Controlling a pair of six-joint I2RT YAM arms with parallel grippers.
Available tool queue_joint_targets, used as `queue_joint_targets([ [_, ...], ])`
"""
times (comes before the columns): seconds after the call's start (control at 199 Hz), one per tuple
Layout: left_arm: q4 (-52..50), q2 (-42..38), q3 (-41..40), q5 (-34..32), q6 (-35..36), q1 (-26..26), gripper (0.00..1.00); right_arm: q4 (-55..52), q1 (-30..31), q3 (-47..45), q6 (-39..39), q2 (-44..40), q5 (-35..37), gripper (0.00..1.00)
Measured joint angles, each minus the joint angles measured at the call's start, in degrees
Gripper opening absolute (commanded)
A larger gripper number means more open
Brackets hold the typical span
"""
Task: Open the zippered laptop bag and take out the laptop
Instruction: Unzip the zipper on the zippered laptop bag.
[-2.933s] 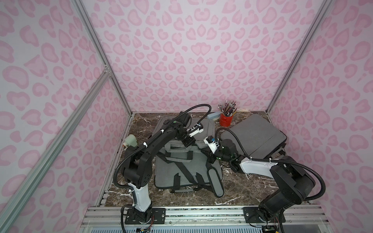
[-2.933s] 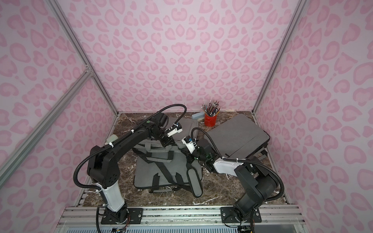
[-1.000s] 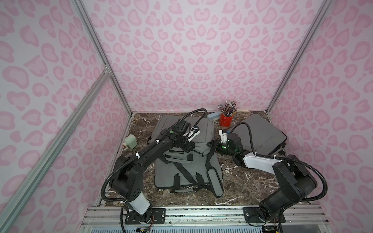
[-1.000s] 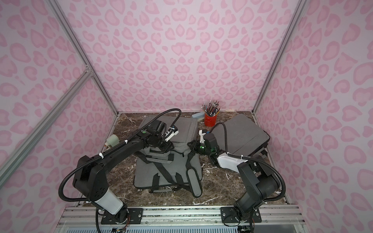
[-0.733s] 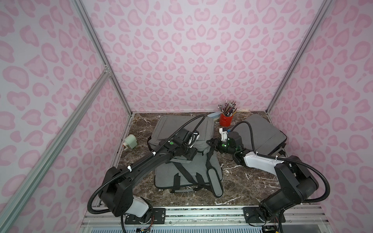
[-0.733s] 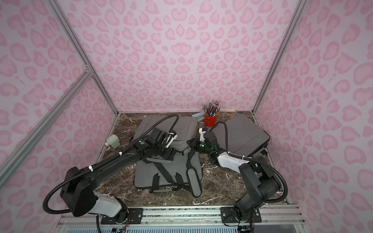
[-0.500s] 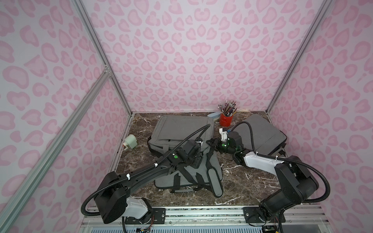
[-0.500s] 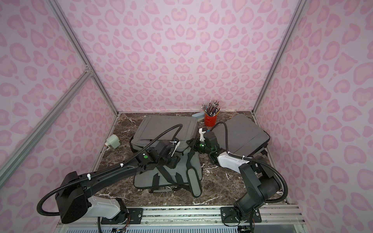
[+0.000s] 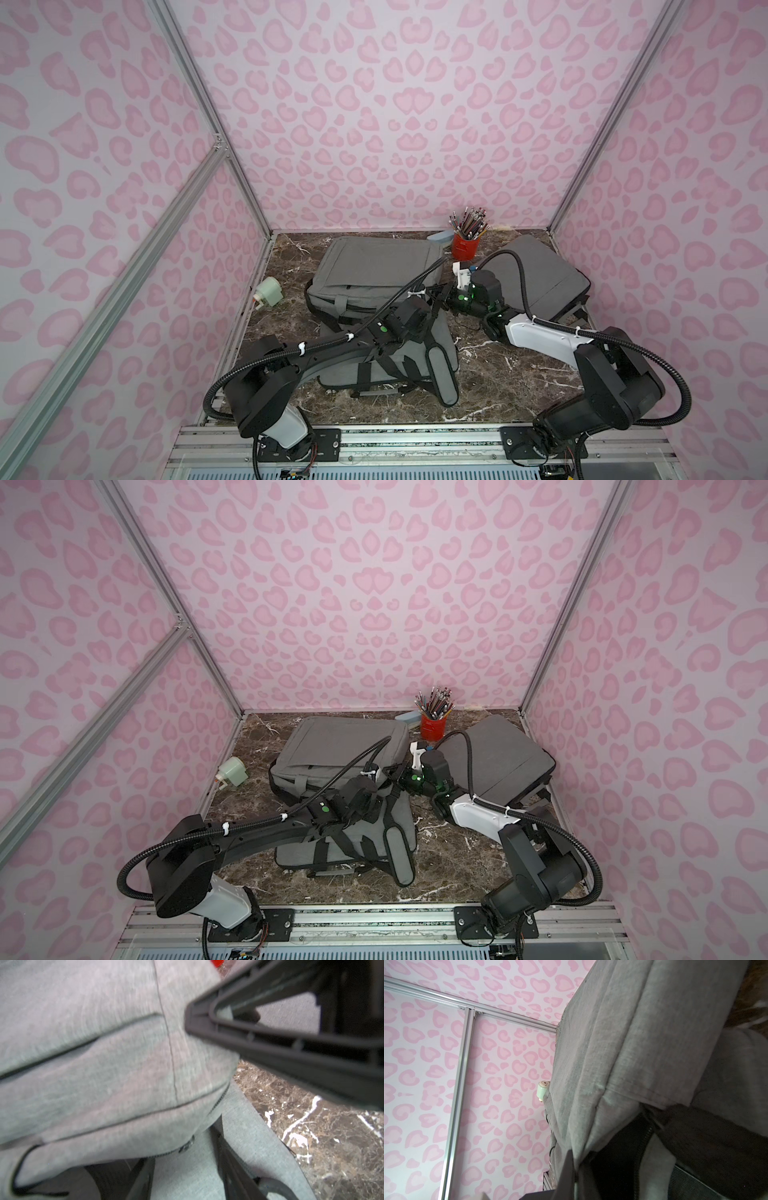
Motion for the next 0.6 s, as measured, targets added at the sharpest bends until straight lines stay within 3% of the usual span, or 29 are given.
queue_joint_targets([
  [0.141, 4.44, 0.44, -1.4, 1.77, 1.7, 0.13, 0.32, 0.39, -0.35, -0.31, 0.17, 0.0, -0.46, 0.0],
  [0.296, 8.15, 0.46, -3.15, 5.11, 3.23, 0.28, 0.23, 0.96, -0.72, -1.09, 0.61, 0.0, -0.85, 0.0],
  [0.603, 10.8, 0.5, -5.49, 8.02, 4.37, 3.78, 0.24, 2.27, -1.53, -1.99, 1.05, 0.0, -1.49, 0.0],
])
